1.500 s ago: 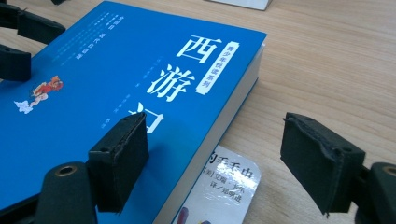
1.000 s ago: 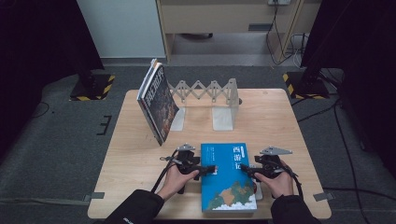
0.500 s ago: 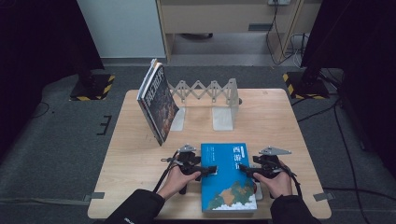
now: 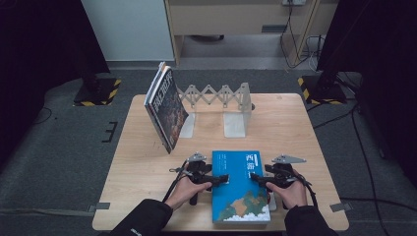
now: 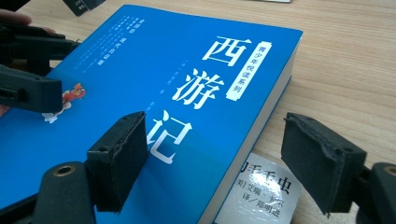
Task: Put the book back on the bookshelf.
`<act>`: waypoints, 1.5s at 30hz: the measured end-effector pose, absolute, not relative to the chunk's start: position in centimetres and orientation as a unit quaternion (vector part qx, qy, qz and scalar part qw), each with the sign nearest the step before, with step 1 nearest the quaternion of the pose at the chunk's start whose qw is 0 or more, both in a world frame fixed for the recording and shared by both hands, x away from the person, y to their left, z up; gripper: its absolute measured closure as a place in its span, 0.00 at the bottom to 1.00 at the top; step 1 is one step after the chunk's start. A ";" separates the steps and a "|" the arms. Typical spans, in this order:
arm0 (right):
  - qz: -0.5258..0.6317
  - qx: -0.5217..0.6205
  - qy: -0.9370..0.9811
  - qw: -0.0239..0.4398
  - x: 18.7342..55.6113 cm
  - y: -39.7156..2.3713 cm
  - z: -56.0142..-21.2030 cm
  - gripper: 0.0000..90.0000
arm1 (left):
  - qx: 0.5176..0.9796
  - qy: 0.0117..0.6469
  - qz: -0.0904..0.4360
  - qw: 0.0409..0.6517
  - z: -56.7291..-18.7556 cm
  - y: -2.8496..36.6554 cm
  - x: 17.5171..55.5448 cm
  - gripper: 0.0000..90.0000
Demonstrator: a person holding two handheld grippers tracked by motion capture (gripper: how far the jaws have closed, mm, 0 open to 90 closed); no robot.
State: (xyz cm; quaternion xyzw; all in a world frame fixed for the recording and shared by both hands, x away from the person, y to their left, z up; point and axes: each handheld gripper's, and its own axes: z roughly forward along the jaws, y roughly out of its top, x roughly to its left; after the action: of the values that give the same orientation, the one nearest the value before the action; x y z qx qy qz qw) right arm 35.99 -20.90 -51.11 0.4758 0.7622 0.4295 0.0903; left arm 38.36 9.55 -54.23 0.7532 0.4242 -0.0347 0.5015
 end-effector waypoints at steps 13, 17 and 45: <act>0.438 0.480 0.756 0.075 36.0 -20.8 -51.3 0.26 | 0.753 0.434 -0.047 0.492 -53.9 9.8 38.4 0.04; 0.441 0.478 0.756 0.069 36.1 -20.8 -51.4 0.28 | 0.749 0.446 -0.068 0.485 -53.7 10.0 38.5 0.11; 0.461 0.486 0.741 0.034 36.4 -21.0 -51.8 0.31 | 0.722 0.447 -0.126 0.513 -51.7 10.5 38.2 0.43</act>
State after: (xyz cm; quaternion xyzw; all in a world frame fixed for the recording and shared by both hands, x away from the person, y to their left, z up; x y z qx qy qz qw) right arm 36.39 -20.98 -51.84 0.4862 0.7414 0.4612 0.0340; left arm 38.24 10.52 -51.66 0.7219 0.4470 -0.1258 0.5131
